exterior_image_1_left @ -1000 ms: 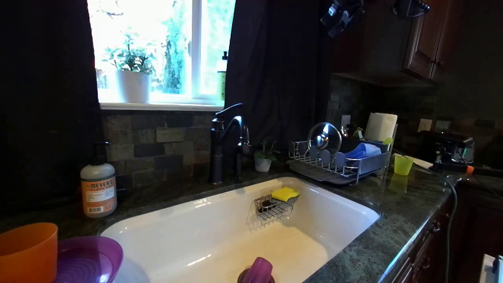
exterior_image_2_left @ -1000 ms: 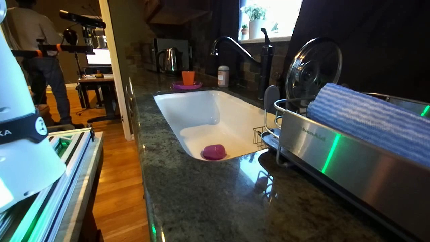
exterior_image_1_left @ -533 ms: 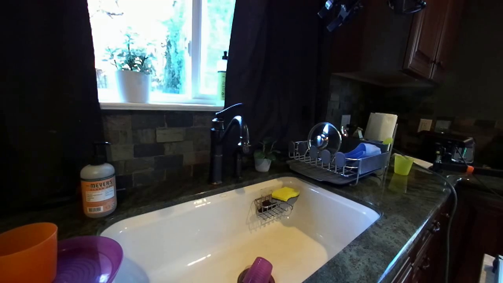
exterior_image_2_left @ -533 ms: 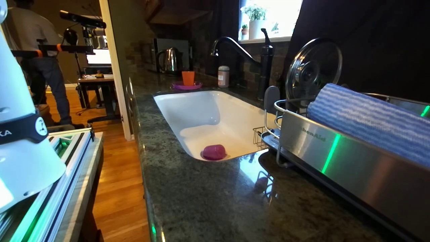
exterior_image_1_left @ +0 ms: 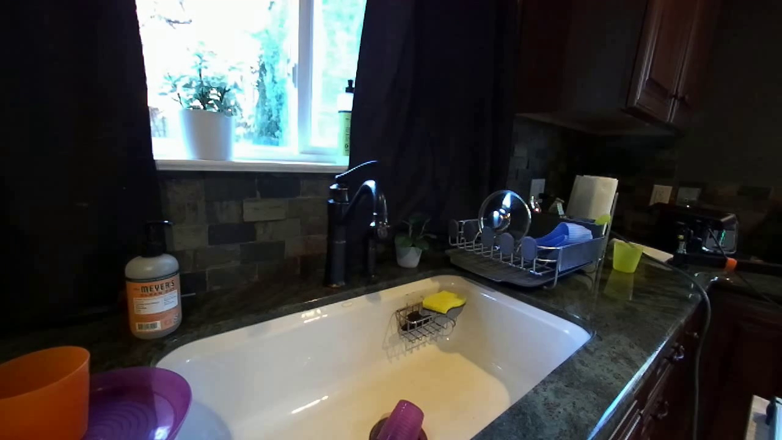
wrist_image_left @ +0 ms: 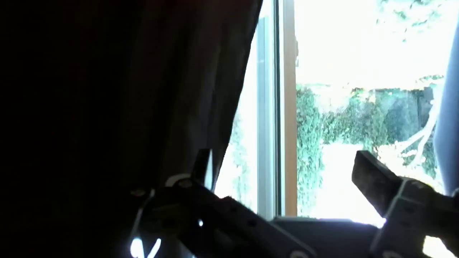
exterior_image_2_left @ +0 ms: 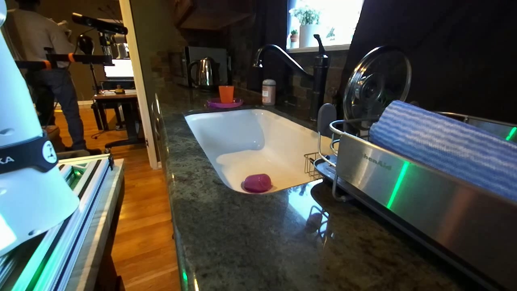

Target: Pull the curtain to the right

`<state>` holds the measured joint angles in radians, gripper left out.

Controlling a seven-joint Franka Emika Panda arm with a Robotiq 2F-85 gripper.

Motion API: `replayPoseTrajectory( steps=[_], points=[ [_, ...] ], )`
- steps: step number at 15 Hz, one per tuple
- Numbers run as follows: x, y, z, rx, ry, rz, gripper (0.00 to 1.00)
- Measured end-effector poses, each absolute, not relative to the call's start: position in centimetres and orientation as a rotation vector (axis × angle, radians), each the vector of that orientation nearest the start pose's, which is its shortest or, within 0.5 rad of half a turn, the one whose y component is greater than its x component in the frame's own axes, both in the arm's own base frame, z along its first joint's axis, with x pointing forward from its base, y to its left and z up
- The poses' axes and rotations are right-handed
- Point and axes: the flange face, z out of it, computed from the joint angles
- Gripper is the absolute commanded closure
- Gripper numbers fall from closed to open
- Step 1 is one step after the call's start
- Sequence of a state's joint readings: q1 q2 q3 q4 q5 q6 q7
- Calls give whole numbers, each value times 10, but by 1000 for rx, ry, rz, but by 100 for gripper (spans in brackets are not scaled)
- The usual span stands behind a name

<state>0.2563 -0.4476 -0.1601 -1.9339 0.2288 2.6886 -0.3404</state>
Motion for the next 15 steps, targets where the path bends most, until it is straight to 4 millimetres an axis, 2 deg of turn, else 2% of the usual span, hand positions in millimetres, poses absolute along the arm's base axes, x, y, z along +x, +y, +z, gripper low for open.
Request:
replayPoseTrajectory(
  steps=[2, 4, 7, 10, 15],
  points=[
    [468, 28, 834, -2391, -335, -1815, 0],
    [489, 35, 856, -2331, -291, -1909, 0],
    [523, 18, 878, -2294, -168, -1993, 0],
    [550, -1, 887, -2283, -87, -2046, 0],
    [560, -2, 883, -2291, -91, -2048, 0]
  ],
)
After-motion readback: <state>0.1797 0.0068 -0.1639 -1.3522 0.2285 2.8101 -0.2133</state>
